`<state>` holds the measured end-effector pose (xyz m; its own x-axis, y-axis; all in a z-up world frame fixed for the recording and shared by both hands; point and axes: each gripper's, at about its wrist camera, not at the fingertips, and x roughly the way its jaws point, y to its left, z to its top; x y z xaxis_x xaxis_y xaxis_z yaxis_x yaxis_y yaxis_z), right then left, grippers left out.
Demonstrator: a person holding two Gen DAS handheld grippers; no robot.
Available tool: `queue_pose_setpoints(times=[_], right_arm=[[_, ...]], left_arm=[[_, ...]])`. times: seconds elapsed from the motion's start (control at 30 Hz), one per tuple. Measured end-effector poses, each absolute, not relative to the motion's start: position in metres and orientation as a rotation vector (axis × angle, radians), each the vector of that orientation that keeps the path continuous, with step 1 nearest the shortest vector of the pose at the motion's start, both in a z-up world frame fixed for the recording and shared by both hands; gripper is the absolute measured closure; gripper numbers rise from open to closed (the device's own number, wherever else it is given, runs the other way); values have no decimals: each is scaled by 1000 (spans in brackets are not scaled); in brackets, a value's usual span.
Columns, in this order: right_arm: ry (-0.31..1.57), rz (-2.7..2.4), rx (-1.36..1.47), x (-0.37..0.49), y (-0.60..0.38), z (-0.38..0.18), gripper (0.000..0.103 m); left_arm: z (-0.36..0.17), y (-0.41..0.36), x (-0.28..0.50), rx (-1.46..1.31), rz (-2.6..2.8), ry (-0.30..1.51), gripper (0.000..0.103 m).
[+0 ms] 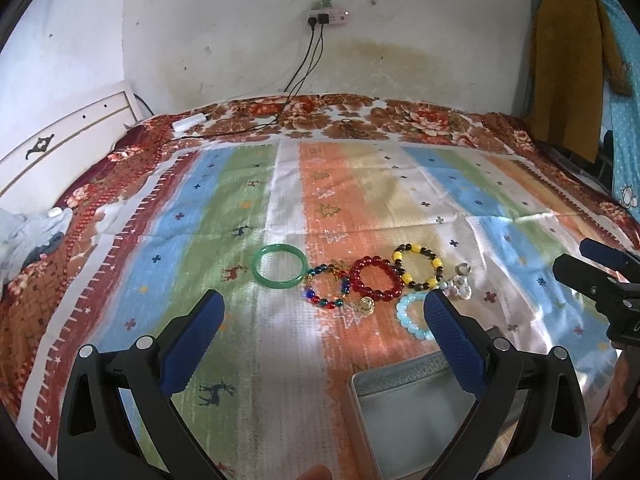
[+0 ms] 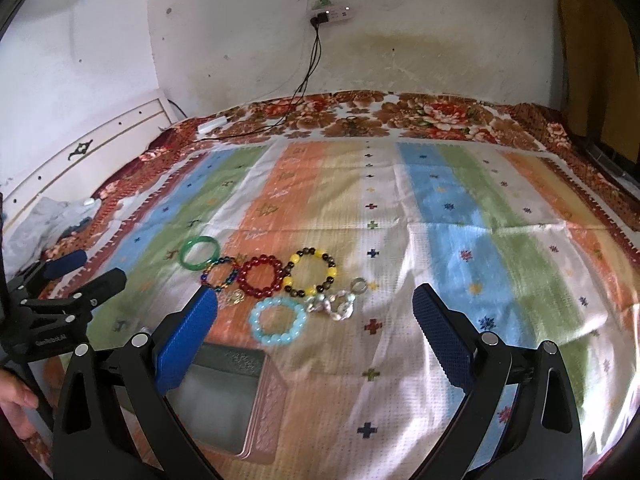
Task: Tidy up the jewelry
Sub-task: 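Reach the left tool to the green jade bangle while the right tool reaches the yellow-black bracelet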
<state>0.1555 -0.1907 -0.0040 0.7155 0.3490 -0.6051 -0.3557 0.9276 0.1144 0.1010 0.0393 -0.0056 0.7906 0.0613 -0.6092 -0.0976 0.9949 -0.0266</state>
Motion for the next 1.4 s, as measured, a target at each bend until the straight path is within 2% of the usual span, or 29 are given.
queue_pose_setpoints(times=[0.63, 1.4], right_arm=[[712, 363, -41, 193, -186, -9, 4], [899, 389, -61, 269, -169, -35, 4]], left_arm=[[-15, 66, 142, -131, 114, 730, 6], [-40, 97, 199, -147, 180, 876, 6]])
